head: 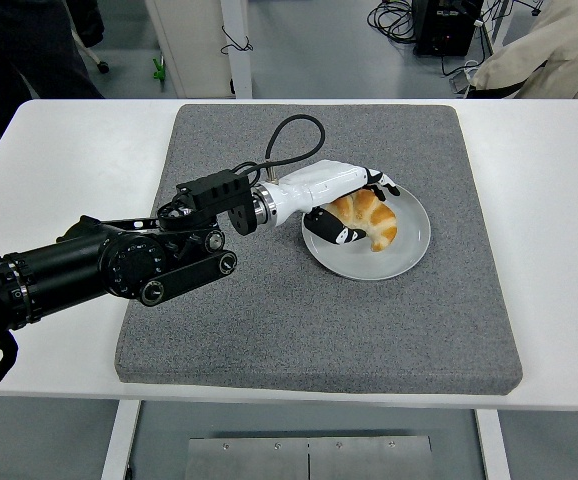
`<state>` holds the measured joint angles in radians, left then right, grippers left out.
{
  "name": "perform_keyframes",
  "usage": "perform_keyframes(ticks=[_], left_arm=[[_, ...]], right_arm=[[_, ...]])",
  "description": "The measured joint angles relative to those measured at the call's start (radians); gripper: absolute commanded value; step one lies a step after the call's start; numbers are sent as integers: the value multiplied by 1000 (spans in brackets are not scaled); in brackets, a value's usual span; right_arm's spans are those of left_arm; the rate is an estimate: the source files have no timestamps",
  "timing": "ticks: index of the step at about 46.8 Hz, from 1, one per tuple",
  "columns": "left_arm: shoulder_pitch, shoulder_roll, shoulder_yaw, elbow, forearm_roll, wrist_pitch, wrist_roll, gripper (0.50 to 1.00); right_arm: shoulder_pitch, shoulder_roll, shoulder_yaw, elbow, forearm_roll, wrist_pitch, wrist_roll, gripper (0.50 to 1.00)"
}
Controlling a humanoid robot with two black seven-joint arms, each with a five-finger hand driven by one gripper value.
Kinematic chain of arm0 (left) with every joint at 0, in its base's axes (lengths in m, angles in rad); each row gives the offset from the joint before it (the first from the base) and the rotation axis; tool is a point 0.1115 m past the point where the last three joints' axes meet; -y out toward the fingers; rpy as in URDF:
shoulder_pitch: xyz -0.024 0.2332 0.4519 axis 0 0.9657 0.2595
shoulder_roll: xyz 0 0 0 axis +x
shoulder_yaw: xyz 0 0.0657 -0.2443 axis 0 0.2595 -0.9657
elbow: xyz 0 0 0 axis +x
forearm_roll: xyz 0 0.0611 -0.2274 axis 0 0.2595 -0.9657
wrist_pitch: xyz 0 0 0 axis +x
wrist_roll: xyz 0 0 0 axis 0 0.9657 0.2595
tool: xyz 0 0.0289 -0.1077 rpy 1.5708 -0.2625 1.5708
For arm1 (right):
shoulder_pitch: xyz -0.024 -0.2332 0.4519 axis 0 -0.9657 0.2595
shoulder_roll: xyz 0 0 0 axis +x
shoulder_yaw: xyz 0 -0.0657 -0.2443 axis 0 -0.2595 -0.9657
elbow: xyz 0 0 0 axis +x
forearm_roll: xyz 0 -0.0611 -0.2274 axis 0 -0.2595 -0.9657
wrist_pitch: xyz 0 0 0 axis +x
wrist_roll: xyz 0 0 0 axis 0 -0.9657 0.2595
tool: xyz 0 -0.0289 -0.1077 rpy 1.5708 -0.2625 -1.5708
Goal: Place the bread on the plate
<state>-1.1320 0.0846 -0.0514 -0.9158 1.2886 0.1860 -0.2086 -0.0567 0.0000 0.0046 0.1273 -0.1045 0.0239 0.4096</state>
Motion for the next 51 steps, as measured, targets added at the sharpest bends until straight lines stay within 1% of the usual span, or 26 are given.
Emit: perform_keyframes(ticks=[19,33,46,51], left_arm=[[30,-15,10,10,0,3,-3,716],[39,-18,12,10,0,3,-3,728],[41,-23,25,10,0,3,-4,749],[43,-23,25,10,0,3,-4,787]], right_arm=[[0,0,0,0,0,-1,0,1000],[0,0,0,0,0,0,0,1000],[0,0,0,0,0,0,0,1000],[0,0,0,0,0,0,0,1000]])
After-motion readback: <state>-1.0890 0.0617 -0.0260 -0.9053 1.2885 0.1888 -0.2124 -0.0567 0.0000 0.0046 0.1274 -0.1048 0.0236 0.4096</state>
